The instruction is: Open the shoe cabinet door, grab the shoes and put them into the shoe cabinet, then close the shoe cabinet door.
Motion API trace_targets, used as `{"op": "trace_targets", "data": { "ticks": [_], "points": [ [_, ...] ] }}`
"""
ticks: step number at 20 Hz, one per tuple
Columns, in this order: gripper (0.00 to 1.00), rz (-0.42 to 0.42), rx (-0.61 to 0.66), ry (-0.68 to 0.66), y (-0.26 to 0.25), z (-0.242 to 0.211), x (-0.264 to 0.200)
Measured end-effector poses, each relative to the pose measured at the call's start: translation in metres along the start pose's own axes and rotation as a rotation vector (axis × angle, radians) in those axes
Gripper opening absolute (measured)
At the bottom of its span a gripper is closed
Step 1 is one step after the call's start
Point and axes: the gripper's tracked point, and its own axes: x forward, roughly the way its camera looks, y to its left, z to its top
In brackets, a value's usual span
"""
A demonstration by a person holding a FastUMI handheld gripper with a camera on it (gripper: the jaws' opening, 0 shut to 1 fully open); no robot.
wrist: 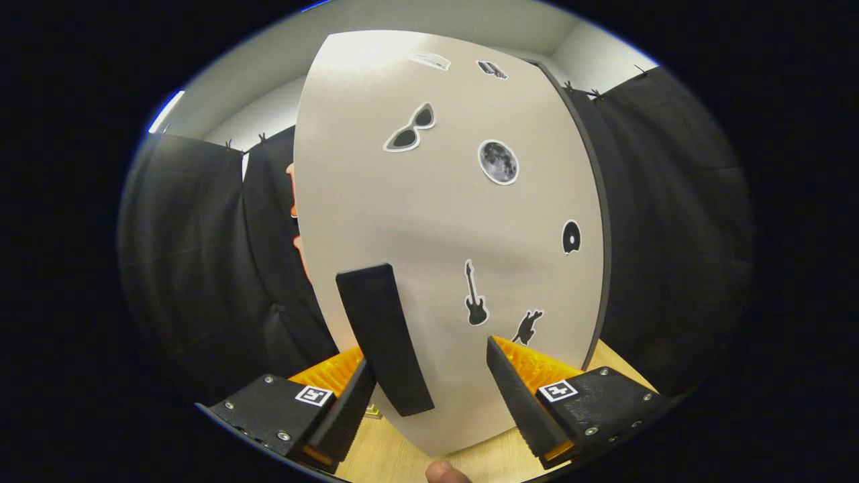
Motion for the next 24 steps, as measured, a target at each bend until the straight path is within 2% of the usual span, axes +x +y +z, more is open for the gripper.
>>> {"op": "trace_targets", "data": {
  "ticks": [7,14,24],
  "points": [
    [0.98,0.051,0.026,0.018,0.007,-0.004,0.008],
    [0.97,0.068,0.026,0.031,0.01,-0.006,0.011],
    [0.98,-0.015,-0.033,0.016,0.01,-0.007,0.018]
  ]
}}
